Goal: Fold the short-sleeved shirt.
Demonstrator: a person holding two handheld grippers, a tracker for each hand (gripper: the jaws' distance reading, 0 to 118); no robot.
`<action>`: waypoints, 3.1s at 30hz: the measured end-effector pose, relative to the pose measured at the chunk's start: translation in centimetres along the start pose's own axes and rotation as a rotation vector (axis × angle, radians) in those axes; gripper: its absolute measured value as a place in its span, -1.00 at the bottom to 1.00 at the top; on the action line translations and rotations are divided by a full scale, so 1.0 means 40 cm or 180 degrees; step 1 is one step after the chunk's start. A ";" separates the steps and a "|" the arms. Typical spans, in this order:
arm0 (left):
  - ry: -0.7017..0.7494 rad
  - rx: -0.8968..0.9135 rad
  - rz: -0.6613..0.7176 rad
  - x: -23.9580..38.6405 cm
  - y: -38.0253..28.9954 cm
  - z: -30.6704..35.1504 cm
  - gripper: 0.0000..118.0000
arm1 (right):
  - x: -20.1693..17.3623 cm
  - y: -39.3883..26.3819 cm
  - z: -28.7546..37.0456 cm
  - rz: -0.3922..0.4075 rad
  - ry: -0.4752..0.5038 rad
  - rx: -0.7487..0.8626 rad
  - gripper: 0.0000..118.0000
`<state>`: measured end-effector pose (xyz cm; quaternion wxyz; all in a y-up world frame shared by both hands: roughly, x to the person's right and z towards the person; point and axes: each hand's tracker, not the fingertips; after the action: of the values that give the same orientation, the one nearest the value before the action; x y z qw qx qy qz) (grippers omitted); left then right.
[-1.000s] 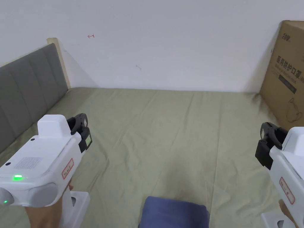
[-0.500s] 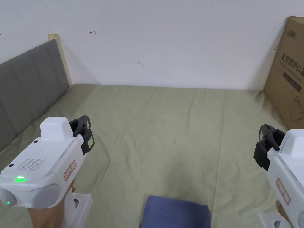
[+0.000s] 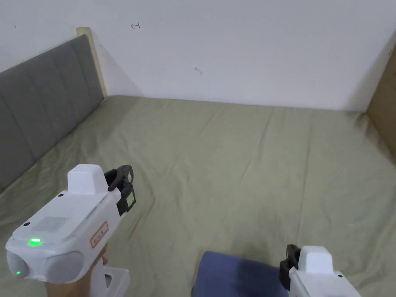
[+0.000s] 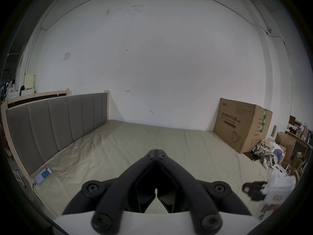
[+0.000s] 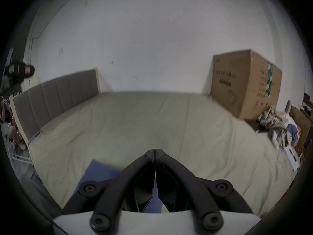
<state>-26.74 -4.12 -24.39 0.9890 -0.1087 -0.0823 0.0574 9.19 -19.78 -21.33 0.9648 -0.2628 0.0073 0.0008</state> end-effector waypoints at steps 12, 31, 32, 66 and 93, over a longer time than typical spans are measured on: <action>-0.0366 -0.1120 0.0788 -0.039 -0.155 -0.109 -0.59 | -0.069 -0.207 -0.155 0.0066 -0.0031 -0.0728 -1.00; -0.1095 -0.2789 0.1031 0.117 -0.539 -0.295 0.22 | -0.037 -0.212 -0.144 0.0021 0.0141 -0.0750 -1.00; -0.1142 -0.2821 0.1057 0.118 -0.536 -0.292 0.02 | -0.034 -0.212 -0.145 0.0018 0.0157 -0.0755 -1.00; 0.0853 -0.2798 0.0395 -0.806 -0.224 -0.338 -0.73 | -0.062 0.155 -0.003 -0.0036 0.0374 0.0245 -1.00; 0.0721 -0.0284 -0.0295 -0.169 0.227 -0.010 0.79 | 0.067 0.418 0.291 0.0080 -0.0110 0.1239 -1.00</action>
<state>-34.15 3.72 -27.82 0.9877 -0.1544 0.0225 -0.0047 11.95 0.52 -19.81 0.9973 -0.0711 -0.0059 0.0159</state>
